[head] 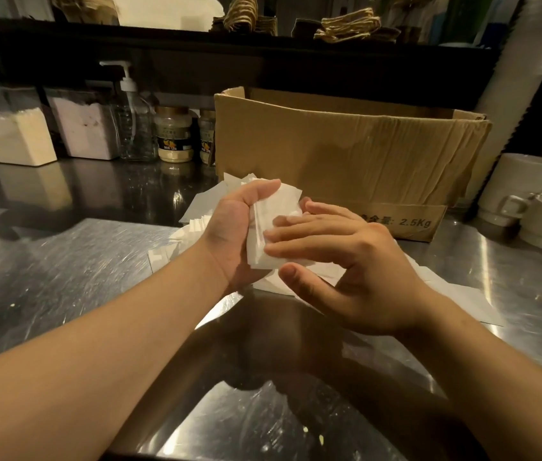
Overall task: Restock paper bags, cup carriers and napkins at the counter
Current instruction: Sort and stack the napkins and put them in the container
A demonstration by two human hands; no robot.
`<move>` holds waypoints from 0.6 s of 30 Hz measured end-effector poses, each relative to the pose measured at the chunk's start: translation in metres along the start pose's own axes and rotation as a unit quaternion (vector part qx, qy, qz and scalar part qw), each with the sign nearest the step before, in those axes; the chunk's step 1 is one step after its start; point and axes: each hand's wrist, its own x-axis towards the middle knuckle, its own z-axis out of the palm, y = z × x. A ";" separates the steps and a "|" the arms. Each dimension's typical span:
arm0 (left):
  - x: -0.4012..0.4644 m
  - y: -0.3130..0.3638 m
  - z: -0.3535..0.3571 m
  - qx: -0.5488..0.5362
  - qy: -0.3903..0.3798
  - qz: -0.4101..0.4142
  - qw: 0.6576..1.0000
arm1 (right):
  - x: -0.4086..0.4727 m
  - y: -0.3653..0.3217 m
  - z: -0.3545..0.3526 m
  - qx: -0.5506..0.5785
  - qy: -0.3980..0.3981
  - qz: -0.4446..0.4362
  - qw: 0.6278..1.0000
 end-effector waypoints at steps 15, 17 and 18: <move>0.006 0.010 -0.014 -0.066 -0.045 0.038 0.996 | 0.003 0.024 -0.020 0.036 0.111 0.257 0.959; 0.006 0.011 -0.014 -0.080 -0.059 0.040 0.994 | 0.003 0.028 -0.019 -0.020 0.024 0.282 0.959; 0.006 0.012 -0.014 -0.084 -0.061 0.040 0.994 | 0.004 0.029 -0.019 -0.059 -0.023 0.288 0.956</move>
